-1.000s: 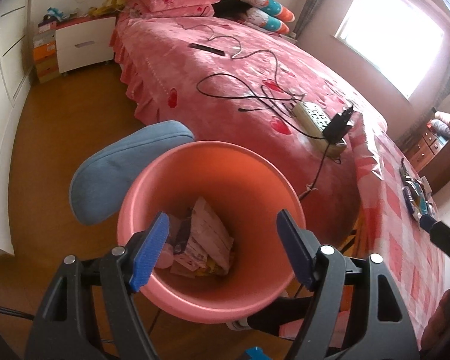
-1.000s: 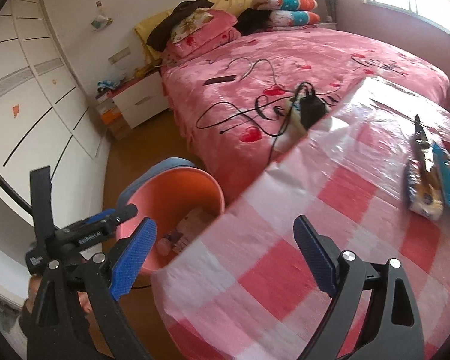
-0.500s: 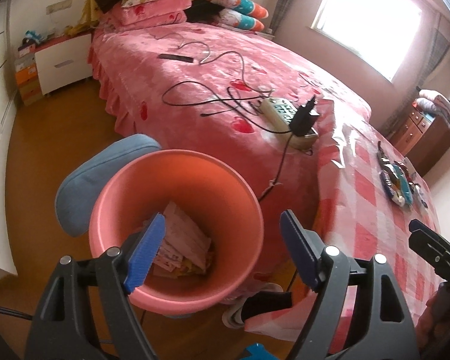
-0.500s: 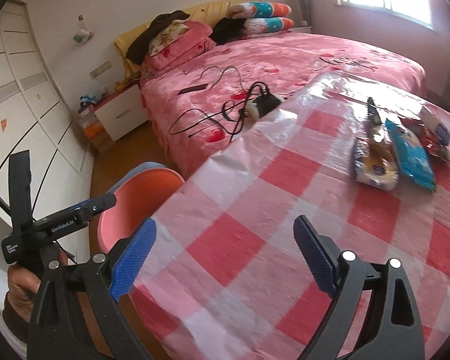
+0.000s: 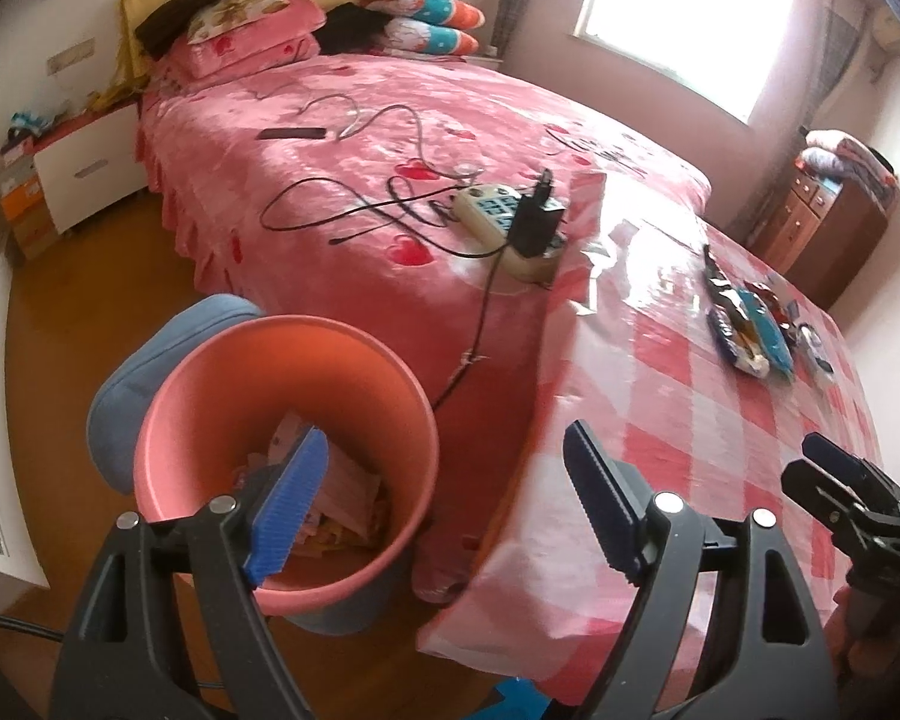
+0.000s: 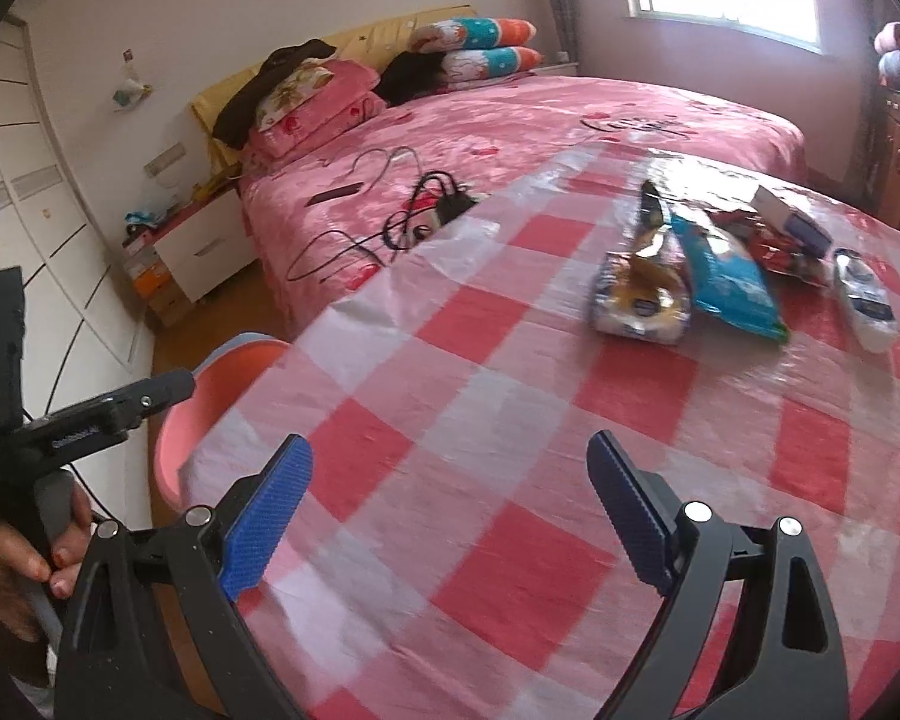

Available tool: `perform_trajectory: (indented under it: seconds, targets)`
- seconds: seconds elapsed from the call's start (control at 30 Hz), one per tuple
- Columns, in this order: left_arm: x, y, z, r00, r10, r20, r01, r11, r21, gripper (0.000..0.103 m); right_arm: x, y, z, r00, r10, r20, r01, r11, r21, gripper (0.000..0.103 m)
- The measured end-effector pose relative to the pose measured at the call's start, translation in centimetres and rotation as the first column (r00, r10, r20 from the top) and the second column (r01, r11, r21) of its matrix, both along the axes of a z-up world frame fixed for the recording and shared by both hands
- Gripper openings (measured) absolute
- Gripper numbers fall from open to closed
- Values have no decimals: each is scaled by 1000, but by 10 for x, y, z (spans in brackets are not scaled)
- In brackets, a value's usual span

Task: Collect trash
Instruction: 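Move both tools back over the table toward the remaining snacks, then grasp the coffee stick with the left tool while the right tool grasps the tissue pack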

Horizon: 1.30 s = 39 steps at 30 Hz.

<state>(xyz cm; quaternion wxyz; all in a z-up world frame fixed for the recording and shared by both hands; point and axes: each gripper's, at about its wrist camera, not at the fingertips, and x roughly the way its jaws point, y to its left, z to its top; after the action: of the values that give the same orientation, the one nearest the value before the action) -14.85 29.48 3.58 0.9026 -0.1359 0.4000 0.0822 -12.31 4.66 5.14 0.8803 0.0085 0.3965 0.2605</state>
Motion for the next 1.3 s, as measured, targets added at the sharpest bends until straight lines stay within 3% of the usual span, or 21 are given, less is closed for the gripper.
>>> perform_trajectory:
  seconds: [0.5, 0.9, 1.3]
  targets:
    - [19, -70, 12, 993, -117, -13, 118, 991, 66, 82, 8, -61, -9, 993, -116, 14, 116, 993, 1, 92]
    - [38, -119, 19, 981, -194, -23, 195, 975, 105, 82, 21, -105, -19, 982, -186, -25, 187, 982, 38, 92]
    - [83, -178, 30, 956, -292, 3, 290, 951, 104, 82, 39, -176, -16, 945, -314, -92, 323, 939, 114, 92]
